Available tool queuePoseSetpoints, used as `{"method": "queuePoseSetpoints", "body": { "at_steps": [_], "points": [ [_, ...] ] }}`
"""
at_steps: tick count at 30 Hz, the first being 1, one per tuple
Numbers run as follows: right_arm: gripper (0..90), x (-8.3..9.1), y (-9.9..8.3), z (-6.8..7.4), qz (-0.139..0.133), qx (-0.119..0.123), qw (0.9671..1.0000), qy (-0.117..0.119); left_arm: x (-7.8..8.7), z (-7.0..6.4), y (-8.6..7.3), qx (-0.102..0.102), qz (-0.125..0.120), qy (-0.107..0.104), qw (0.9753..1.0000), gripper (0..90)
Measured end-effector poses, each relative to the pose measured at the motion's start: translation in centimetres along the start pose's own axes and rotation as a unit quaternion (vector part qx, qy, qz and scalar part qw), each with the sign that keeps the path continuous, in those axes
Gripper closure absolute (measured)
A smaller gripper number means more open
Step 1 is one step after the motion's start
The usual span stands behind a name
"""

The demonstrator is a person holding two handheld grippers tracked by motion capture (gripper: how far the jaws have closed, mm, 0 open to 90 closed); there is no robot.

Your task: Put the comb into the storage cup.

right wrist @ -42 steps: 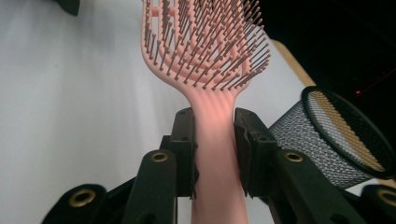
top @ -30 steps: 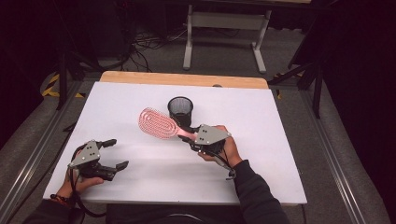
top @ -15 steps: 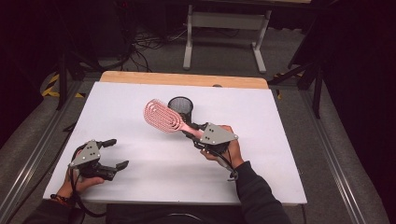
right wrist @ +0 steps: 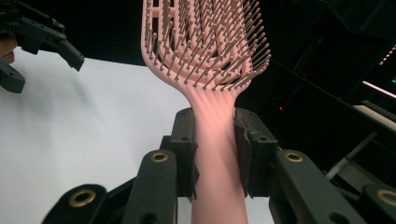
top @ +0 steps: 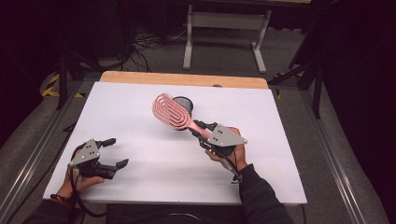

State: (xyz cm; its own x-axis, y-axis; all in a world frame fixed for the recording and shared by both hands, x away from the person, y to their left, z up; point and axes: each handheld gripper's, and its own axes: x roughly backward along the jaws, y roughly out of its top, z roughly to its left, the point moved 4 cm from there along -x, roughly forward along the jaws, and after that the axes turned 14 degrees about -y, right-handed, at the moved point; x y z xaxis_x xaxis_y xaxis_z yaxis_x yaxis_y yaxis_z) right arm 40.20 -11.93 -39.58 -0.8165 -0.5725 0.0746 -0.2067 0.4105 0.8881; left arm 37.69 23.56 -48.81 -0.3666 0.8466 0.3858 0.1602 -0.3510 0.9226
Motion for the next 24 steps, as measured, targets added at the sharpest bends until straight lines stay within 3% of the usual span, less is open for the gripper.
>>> {"method": "queuePoseSetpoints", "body": {
  "at_steps": [13,21,24],
  "points": [
    [70.3,1.1,-0.3,-0.9,-0.005,-0.019,0.9992,-0.034,-0.3,0.1,0.5,0.01,-0.012,0.005,0.9999,12.8],
    [70.3,1.4,-0.7,-1.2,-0.007,-0.037,0.9974,-0.061,-1.1,0.0,1.9,0.007,-0.025,0.003,0.9997,13.3],
    [70.3,1.3,-0.9,-1.3,-0.006,-0.041,0.9968,-0.068,-1.5,0.1,3.0,0.006,-0.041,-0.001,0.9991,13.3]
  ]
}}
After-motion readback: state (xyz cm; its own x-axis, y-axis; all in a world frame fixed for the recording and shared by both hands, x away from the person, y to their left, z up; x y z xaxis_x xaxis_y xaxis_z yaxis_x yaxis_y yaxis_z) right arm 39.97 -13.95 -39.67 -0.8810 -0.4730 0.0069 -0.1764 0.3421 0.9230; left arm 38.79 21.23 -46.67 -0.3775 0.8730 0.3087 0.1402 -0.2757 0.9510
